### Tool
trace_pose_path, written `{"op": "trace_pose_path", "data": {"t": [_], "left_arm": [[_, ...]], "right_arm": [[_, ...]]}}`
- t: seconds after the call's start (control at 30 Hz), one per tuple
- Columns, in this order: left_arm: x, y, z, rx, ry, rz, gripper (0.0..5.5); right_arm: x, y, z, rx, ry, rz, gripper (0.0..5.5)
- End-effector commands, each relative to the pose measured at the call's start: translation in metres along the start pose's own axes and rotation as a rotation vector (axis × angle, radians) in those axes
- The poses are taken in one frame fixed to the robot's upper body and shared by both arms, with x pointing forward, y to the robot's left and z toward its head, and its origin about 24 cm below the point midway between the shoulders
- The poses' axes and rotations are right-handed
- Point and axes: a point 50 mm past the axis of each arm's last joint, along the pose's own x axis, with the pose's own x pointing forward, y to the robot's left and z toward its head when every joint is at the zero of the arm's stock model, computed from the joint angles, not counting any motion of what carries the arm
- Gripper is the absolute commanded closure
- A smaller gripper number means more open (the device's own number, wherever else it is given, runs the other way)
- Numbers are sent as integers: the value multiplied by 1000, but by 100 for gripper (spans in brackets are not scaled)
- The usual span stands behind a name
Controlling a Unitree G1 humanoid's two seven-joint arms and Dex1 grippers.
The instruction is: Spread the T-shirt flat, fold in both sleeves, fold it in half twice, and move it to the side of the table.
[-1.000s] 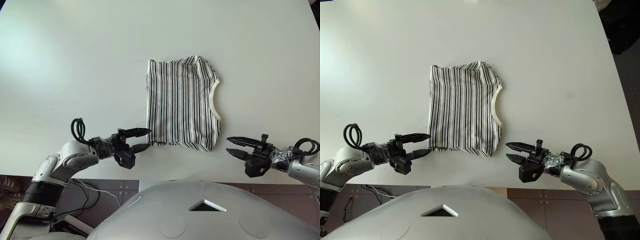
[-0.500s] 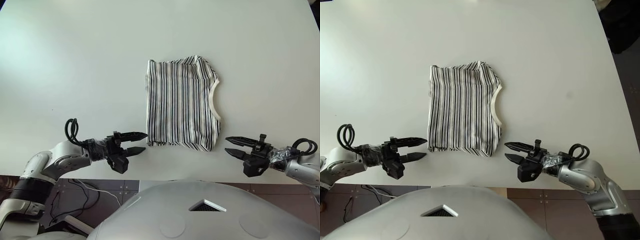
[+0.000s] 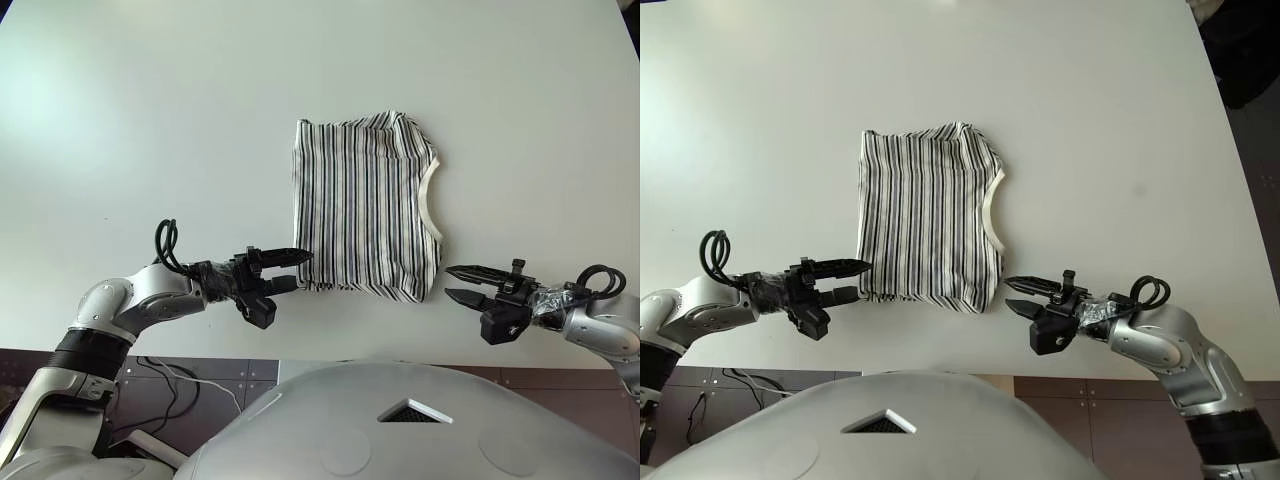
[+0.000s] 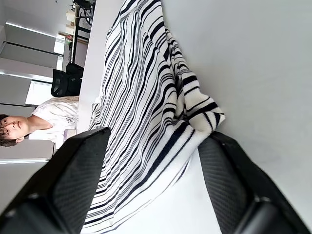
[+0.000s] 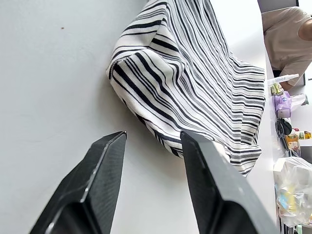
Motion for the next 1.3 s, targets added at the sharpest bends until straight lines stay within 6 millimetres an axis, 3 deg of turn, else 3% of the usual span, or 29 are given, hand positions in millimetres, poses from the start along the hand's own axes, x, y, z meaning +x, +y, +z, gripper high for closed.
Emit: {"op": "trace_pose_path", "data": {"t": [0.03,0.2,0.4,0.5,0.6,0.93,1.17,1.3], "left_arm": [[4,-27,7,-56,-3,-174,303],[2,-26,10,-83,-16,-174,405],[0,-20,12,-95,-36,-170,485],[-3,-14,12,-120,-41,-151,525],[-5,-12,12,-135,-49,-153,533],[-4,-1,7,-108,-81,-167,534],[-7,4,7,-90,-90,-142,535],[-5,6,11,-91,-98,-115,535]], "right_arm": [[3,-2,-1,-23,1,-9,347],[4,-2,-1,-34,0,-17,347],[4,8,2,-61,-11,3,347],[6,14,8,-62,-32,14,292],[8,21,10,-62,-27,24,235],[51,38,3,-35,-24,102,231],[47,39,-11,-11,17,112,231],[47,35,-12,-11,18,107,299]]}}
